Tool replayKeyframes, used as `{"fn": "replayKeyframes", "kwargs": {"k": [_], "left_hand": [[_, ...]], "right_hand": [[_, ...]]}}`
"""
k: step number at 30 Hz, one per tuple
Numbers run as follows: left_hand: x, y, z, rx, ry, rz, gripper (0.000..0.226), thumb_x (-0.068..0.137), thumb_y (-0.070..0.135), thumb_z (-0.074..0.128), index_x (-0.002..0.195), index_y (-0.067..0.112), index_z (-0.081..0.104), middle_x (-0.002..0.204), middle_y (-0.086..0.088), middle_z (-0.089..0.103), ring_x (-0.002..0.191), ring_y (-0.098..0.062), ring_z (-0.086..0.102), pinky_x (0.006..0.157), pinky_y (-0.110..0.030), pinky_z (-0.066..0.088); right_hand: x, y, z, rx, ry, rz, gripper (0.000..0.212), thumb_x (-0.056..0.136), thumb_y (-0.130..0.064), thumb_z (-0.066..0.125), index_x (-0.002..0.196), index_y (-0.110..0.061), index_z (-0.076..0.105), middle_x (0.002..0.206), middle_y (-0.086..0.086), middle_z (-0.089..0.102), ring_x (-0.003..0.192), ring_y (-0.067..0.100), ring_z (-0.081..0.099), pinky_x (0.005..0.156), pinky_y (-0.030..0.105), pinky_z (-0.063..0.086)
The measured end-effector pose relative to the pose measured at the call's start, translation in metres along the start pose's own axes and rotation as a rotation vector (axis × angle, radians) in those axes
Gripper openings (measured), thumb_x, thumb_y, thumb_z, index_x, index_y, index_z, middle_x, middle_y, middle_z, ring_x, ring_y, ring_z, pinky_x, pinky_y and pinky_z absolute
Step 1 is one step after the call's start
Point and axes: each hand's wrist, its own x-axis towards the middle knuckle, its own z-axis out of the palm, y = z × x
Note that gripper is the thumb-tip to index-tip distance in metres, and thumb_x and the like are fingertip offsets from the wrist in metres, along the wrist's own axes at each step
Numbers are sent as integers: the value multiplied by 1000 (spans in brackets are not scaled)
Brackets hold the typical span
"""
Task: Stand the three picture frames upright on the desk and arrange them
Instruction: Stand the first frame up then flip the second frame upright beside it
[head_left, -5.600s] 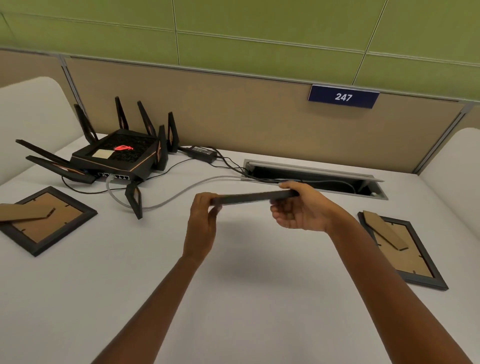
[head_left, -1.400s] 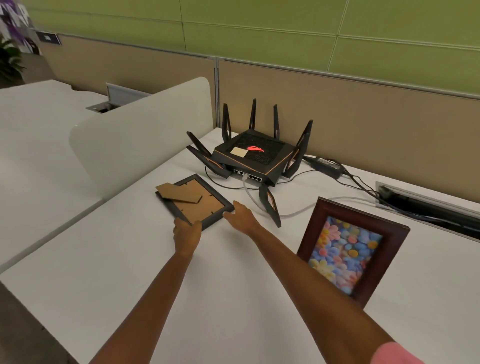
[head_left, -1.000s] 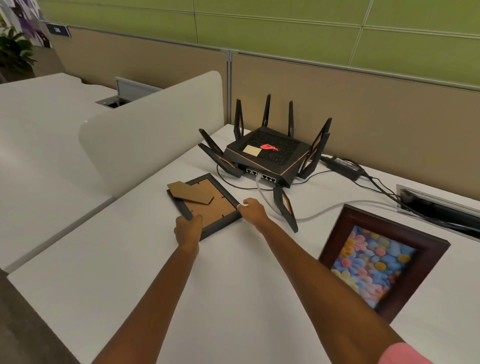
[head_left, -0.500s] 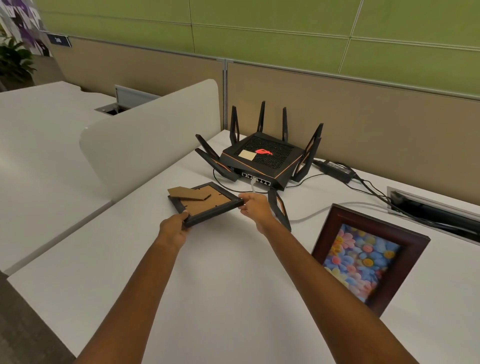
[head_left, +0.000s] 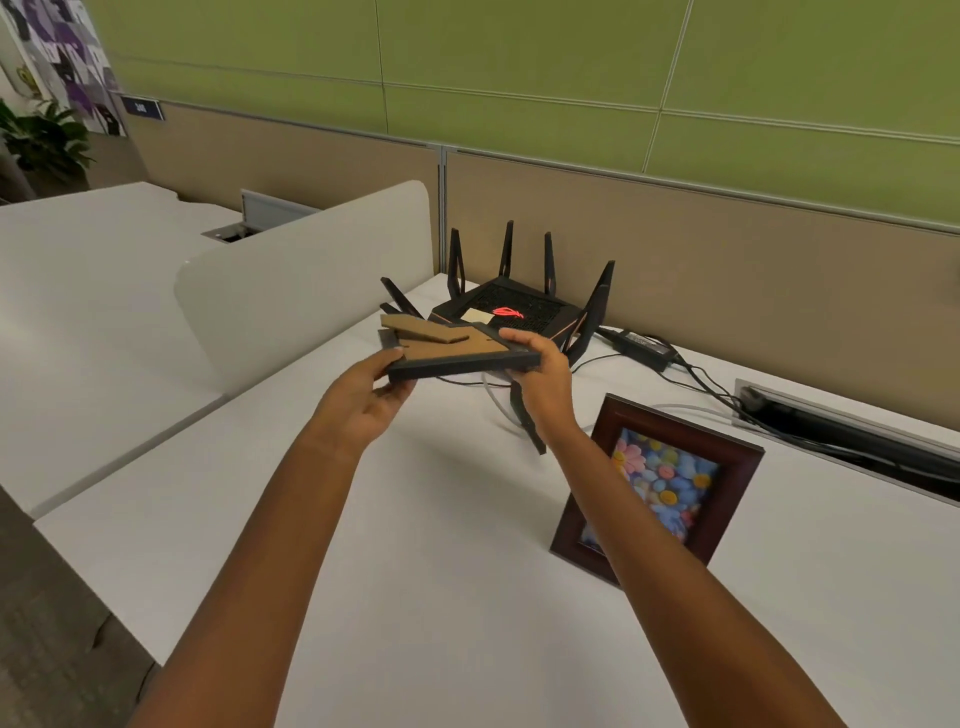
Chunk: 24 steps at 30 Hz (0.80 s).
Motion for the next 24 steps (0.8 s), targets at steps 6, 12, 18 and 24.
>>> {"fn": "replayKeyframes", "kwargs": {"k": [6, 12, 18, 24], "left_hand": [[-29, 8, 39, -21, -76, 98, 9, 86, 7, 55, 84, -2, 54, 88, -15, 56, 78, -19, 60, 53, -22, 59], [-58, 0, 80, 135, -217, 125, 34, 91, 30, 43, 90, 0, 58, 79, -10, 59, 72, -14, 58, 65, -25, 57], [-73, -30, 126, 494, -228, 309, 47, 95, 41, 32, 116, 5, 54, 85, -7, 58, 81, -19, 59, 76, -28, 50], [-88, -86, 157, 845, -321, 528, 39, 92, 38, 43, 122, 14, 48, 113, -2, 51, 108, -16, 49, 84, -24, 41]], "right_hand": [[-3, -52, -37, -183, -26, -322, 20, 81, 2, 59, 101, 0, 62, 109, 20, 62, 101, 23, 58, 88, 21, 48], [-16, -93, -83, -316, 62, -561, 20, 82, -5, 60, 101, -1, 60, 93, 6, 64, 83, 14, 58, 73, 1, 41], [-29, -125, -145, -212, 262, -602, 25, 80, -2, 58, 105, 1, 57, 89, 1, 60, 68, -13, 55, 64, 3, 42], [-55, -144, -221, -61, 312, -537, 23, 80, -2, 60, 101, 7, 57, 83, -1, 59, 79, 11, 55, 73, 33, 47]]}}
